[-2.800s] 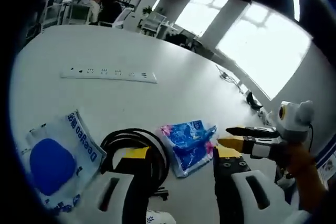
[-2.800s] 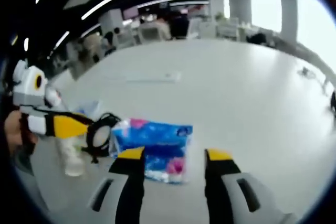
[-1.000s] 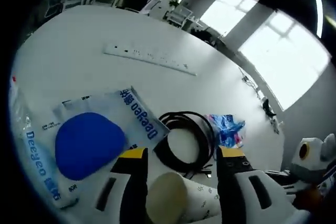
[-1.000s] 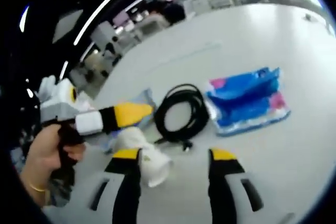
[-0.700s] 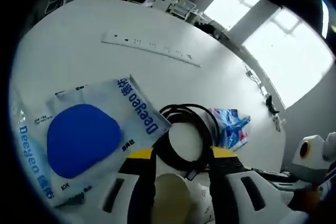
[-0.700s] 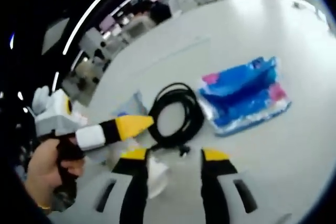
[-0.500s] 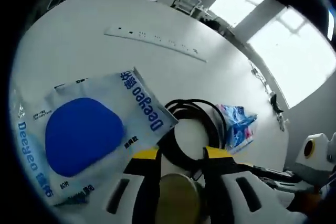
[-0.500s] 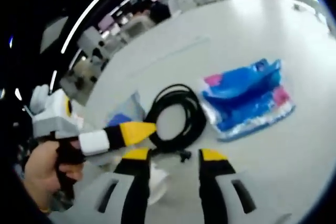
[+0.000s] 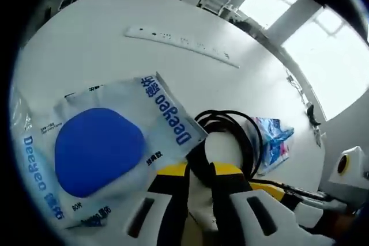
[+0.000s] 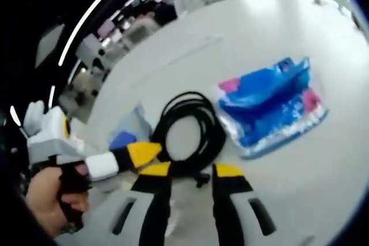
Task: Arrange the tabletop items into an orderly group along one side of the table until the central work area is clear of visible clutter.
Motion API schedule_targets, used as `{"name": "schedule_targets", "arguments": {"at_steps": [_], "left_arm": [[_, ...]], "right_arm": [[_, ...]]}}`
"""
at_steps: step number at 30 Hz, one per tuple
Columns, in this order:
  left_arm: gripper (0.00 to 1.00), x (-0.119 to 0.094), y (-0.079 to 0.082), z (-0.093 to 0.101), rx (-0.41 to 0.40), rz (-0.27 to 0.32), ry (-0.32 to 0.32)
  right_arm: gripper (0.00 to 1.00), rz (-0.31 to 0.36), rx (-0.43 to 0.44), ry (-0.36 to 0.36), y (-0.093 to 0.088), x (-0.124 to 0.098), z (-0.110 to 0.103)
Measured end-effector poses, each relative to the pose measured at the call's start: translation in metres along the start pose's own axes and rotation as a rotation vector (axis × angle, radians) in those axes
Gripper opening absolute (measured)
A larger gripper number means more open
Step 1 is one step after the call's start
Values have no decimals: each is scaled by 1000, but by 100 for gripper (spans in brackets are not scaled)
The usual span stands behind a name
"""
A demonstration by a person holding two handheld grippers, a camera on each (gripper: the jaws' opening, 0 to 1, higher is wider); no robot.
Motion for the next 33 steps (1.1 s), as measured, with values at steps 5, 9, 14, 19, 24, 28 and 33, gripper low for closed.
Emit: {"name": "schedule_targets", "arguments": {"at_steps": [5, 9, 14, 19, 24, 28, 33], "left_arm": [[12, 0, 1, 0, -3, -7, -3], [3, -2, 3, 5, -51, -7, -62], [3, -4, 5, 1, -24, 2, -10], [2, -8, 8, 3, 9, 9, -19], [2, -9, 12, 2, 6, 26, -23], [1, -14, 14, 2, 1, 38, -27], [1, -18, 21, 1, 2, 65, -38]], "right_arm": [[21, -5, 14, -4, -1, 4, -1], [16, -9, 51, 0, -1, 4, 0], [14, -11, 36, 8, -3, 3, -1], [10, -20, 61, 16, -4, 0, -1], [7, -19, 87, 22, -4, -3, -3], [1, -19, 97, 29, -3, -5, -5], [1, -11, 103, 36, -1, -8, -7]]}}
Point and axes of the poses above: the point that each gripper's makers call its tool centre point, and the gripper's own axes: x roughly forward along the fingers, z roughly to its right, y roughly out of its top, the point moved 7 cm from there along -x, roughly backward along the fingers, and after that the axes turned 14 degrees about z, right-handed, at the moved point
